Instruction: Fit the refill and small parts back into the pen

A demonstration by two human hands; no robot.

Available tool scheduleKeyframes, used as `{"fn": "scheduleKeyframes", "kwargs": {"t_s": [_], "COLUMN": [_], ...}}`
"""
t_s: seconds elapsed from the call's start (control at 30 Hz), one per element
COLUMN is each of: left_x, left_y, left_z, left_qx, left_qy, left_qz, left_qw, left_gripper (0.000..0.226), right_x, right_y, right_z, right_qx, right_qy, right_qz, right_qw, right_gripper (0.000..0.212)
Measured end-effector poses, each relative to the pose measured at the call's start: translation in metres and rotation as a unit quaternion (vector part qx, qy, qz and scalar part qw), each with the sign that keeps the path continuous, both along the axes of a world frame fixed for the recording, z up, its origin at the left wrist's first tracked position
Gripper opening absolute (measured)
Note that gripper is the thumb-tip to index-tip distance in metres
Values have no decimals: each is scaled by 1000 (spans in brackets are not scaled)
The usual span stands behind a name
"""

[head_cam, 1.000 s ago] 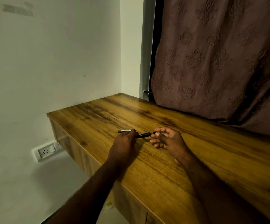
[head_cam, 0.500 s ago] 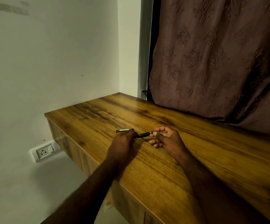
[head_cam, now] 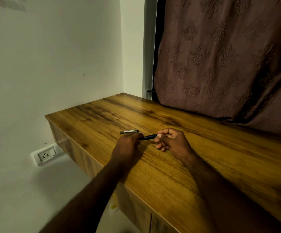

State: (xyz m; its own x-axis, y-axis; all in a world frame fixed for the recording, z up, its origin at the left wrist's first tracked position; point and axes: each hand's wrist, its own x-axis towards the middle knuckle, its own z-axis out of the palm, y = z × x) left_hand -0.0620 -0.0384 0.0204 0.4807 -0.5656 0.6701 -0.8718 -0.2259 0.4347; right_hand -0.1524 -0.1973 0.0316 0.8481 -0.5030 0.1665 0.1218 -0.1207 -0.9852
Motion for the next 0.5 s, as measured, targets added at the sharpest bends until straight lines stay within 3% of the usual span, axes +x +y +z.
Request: {"fn": "scheduleKeyframes", "kwargs": {"t_s": [0.1,0.23,0.33,0.5], "left_x": [-1,-3,-3,-1], "left_y": [1,2,1,0], "left_z": [0,2,2,1], "left_qx": [-4,-6,0,4], "left_qy": [4,-3,4,10], "left_qz": [-6,-15,-15,-6], "left_qw": [1000,1000,1000,1000], "left_gripper": [60,54,74,81], "right_x": [0,-1,-1,-1], "right_y": [2,5,9,3], "right_z": [-2,0,3,3], "right_qx": [-27,-59,-56,-12], "right_qy": [13,23,31,6], "right_qz": [-4,-7,-11,-17], "right_qw": [1000,998,998,1000], "right_gripper": [10,27,37,14]}}
